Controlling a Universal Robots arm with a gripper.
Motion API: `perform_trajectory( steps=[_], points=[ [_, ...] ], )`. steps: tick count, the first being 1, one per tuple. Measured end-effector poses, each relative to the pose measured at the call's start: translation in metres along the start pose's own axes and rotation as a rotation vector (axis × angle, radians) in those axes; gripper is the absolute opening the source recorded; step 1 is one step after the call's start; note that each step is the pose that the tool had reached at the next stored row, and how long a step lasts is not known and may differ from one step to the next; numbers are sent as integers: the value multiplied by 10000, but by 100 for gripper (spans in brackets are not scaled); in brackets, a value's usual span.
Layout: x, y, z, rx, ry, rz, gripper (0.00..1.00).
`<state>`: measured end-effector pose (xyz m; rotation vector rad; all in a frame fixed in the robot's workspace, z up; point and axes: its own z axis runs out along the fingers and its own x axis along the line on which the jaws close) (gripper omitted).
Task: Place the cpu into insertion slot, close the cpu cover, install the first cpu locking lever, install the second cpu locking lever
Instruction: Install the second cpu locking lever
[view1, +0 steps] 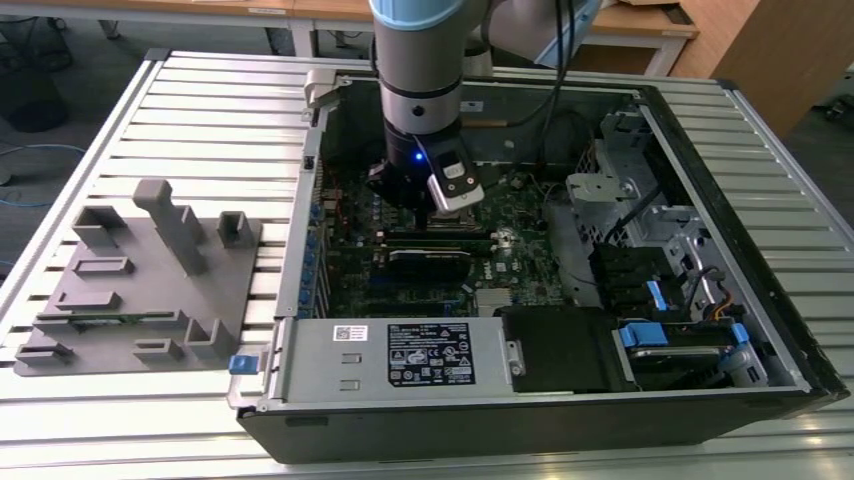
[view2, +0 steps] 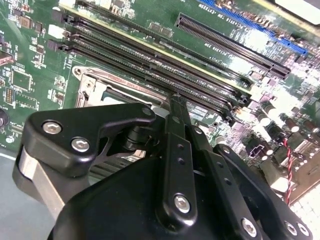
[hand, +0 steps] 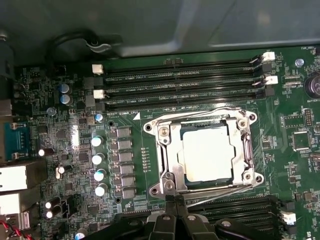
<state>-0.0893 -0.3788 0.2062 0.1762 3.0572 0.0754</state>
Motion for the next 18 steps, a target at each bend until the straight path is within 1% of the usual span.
perform_trajectory(
  steps=[2, 3, 4, 13, 18],
  points=[
    [-2, -14, -1, -160, 18, 13, 11],
    [-2, -20, -1, -219, 25, 17, 11],
    [-3, -27, -1, -246, 27, 20, 11],
    [-8, -93, 2, -249, 28, 21, 11],
    [-2, -108, 4, -250, 27, 20, 11]
  ],
)
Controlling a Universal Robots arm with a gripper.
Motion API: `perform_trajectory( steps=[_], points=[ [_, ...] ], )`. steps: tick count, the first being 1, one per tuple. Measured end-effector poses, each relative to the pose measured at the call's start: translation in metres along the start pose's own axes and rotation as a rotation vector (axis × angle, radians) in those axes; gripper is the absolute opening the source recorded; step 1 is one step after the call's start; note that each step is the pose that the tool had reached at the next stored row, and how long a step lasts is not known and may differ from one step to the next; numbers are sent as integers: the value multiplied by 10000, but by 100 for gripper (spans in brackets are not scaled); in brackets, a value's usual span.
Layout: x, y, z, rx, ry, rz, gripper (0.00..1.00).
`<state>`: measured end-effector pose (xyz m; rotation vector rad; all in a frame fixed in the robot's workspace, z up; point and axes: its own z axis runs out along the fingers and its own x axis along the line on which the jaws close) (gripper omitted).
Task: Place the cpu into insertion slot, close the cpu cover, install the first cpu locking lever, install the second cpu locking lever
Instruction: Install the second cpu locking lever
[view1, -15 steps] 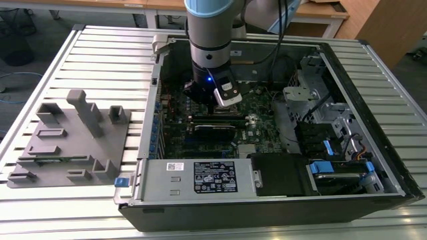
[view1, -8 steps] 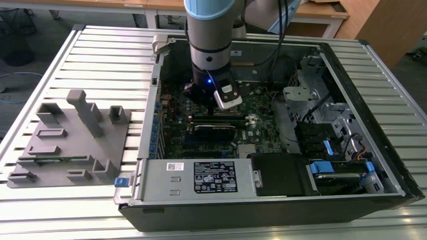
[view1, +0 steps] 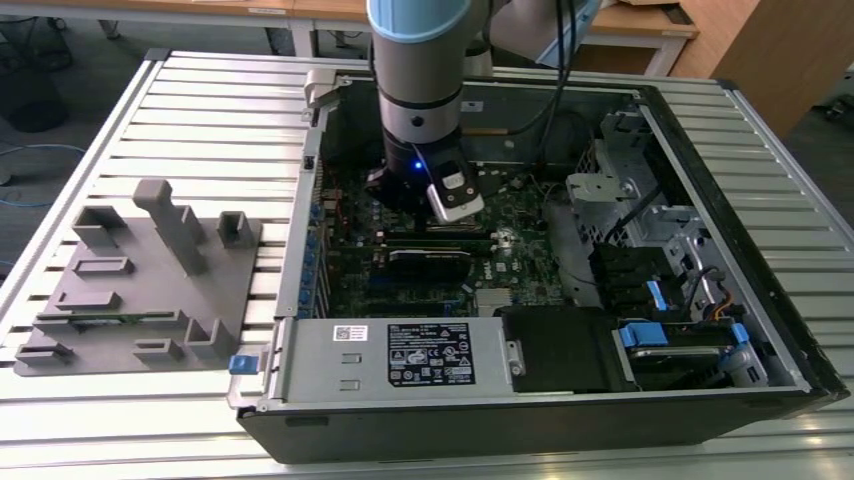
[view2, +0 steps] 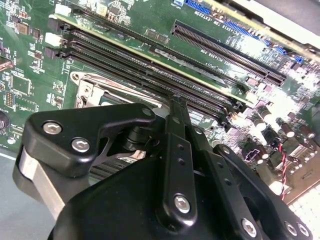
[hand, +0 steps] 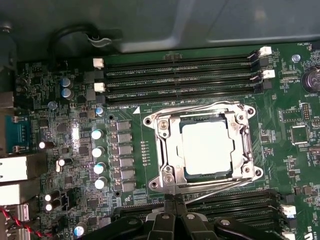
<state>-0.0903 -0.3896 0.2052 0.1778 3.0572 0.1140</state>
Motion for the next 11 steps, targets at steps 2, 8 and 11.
perform_trajectory(
  steps=[2, 8, 11],
  points=[
    [9, -3, 4, -3, 1, -5, 11],
    [31, -6, 18, -114, 18, -29, 11],
    [31, -7, 22, -206, 28, -33, 11]
  ],
)
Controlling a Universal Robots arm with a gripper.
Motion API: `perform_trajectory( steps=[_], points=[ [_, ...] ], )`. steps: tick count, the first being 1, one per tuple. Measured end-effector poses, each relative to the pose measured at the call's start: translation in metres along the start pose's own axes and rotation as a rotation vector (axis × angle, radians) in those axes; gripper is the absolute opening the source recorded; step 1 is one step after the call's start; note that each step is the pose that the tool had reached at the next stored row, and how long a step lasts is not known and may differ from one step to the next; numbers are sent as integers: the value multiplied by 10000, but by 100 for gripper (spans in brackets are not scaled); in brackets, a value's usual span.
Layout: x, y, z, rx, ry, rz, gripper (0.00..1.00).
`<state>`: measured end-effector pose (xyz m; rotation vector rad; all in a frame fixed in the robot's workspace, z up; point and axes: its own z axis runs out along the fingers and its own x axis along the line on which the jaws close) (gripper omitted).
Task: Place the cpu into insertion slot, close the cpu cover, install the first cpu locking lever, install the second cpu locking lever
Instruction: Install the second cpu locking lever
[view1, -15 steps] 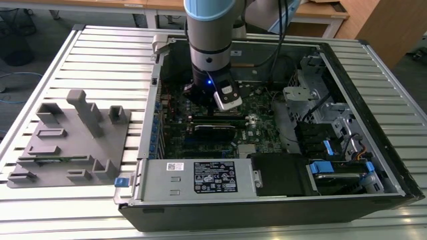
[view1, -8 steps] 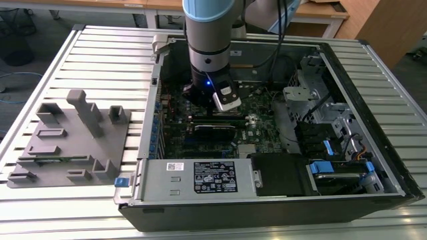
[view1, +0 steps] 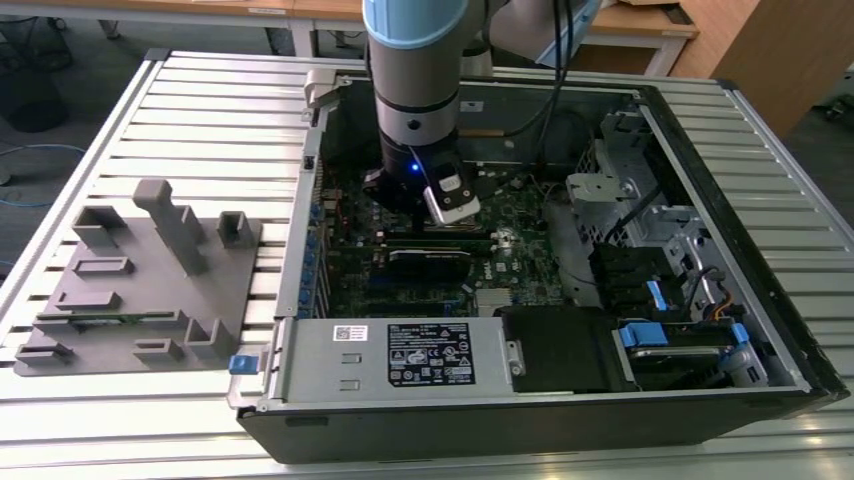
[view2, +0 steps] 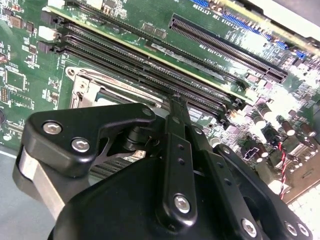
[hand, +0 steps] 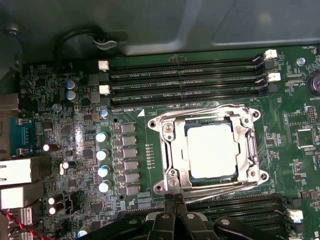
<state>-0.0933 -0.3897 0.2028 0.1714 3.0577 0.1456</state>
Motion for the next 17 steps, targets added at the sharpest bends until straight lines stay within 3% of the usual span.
perform_trajectory(
  steps=[3, 17],
  points=[
    [0, 1, 4, -34, 3, -3, 11],
    [7, 50, 9, -34, 4, -6, 11]
  ],
)
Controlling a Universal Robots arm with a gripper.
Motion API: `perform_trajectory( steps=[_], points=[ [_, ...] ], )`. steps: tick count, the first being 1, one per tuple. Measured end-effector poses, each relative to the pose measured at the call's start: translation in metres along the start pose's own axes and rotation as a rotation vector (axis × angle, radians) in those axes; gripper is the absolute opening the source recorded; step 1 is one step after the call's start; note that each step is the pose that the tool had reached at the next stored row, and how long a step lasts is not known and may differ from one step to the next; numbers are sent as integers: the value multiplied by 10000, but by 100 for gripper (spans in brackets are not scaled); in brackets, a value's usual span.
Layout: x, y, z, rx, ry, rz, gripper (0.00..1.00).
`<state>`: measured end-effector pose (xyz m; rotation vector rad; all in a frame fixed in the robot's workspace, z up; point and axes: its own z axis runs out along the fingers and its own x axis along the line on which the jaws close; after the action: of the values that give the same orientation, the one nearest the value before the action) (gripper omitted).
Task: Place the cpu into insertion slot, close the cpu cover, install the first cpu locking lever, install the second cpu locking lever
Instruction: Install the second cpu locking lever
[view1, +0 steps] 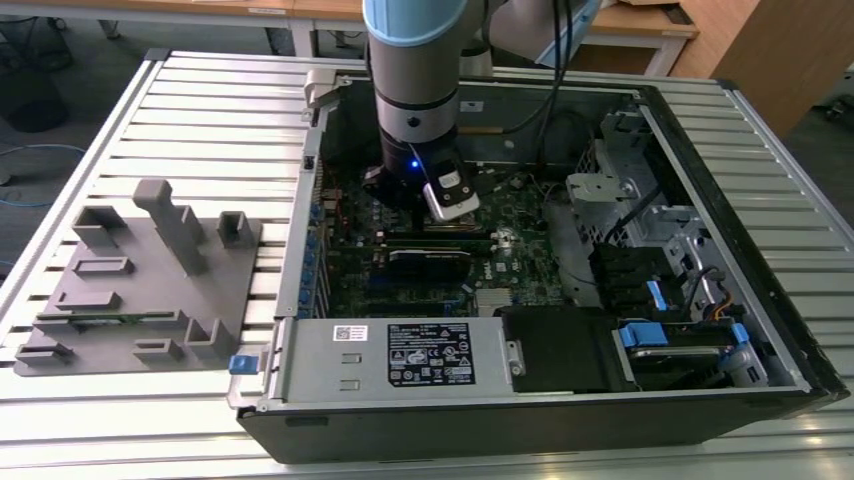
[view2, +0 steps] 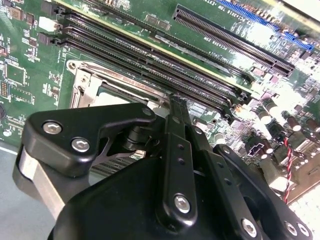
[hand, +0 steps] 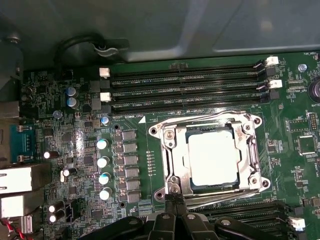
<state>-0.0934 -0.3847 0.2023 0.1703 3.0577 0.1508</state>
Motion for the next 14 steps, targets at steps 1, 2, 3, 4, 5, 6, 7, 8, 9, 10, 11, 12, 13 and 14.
perform_trajectory(
  steps=[1, 2, 3, 4, 5, 6, 7, 8, 9, 10, 11, 12, 13, 14],
  points=[
    [0, 0, 0, 0, 0, 0, 11],
    [1, 1, 1, 0, 0, 2, 11],
    [1, 1, 5, -1, 0, 1, 11],
    [1, 0, 11, -1, -1, 1, 11],
    [3, -1, 17, 0, -1, 2, 11],
    [4, -2, 24, 1, -1, 1, 11],
    [6, -3, 30, 5, 1, 2, 11],
    [7, -4, 34, 7, 2, 1, 11],
    [8, -5, 36, 9, 3, 1, 11],
    [8, -5, 38, 7, 3, 1, 11],
    [8, -4, 40, 3, 2, 1, 11],
    [9, -3, 42, -10, 2, 2, 11],
    [9, -2, 43, -28, 3, 3, 11],
    [10, 1, 48, -58, -2, 6, 11]
  ],
)
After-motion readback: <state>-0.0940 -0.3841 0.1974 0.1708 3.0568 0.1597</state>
